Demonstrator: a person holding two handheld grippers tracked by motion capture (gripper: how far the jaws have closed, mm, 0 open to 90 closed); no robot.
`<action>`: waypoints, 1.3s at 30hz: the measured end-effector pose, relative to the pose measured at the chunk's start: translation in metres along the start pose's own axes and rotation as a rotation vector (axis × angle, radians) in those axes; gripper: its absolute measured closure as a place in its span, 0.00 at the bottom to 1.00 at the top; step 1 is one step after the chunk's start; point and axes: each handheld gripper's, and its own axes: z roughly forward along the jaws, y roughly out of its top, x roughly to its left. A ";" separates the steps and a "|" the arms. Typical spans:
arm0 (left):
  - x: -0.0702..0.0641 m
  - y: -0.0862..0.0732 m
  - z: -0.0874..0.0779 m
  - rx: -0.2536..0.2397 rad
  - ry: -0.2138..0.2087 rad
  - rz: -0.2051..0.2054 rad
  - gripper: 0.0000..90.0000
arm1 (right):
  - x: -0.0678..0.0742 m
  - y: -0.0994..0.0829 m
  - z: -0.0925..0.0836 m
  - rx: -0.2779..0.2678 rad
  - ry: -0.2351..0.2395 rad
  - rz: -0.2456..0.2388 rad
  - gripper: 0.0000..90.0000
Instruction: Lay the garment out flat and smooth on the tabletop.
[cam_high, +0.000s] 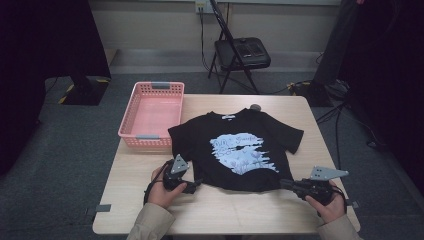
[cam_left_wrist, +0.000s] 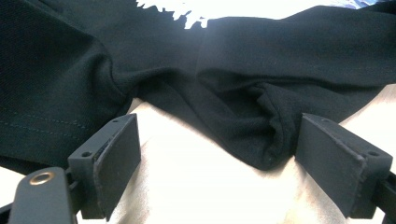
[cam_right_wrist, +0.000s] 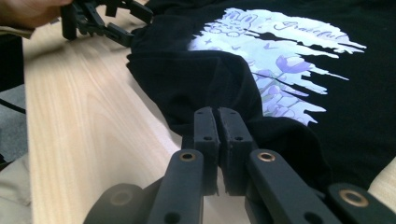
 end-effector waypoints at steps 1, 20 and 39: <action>0.000 0.000 0.000 0.000 0.000 0.000 0.16 | 0.001 0.000 -0.002 -0.007 0.001 0.002 0.97; 0.000 0.000 0.000 0.001 -0.001 0.001 0.16 | 0.018 -0.011 -0.024 -0.040 -0.003 0.007 0.97; 0.000 0.000 0.000 0.000 -0.003 0.002 0.16 | 0.036 -0.023 -0.047 -0.063 -0.036 0.008 0.96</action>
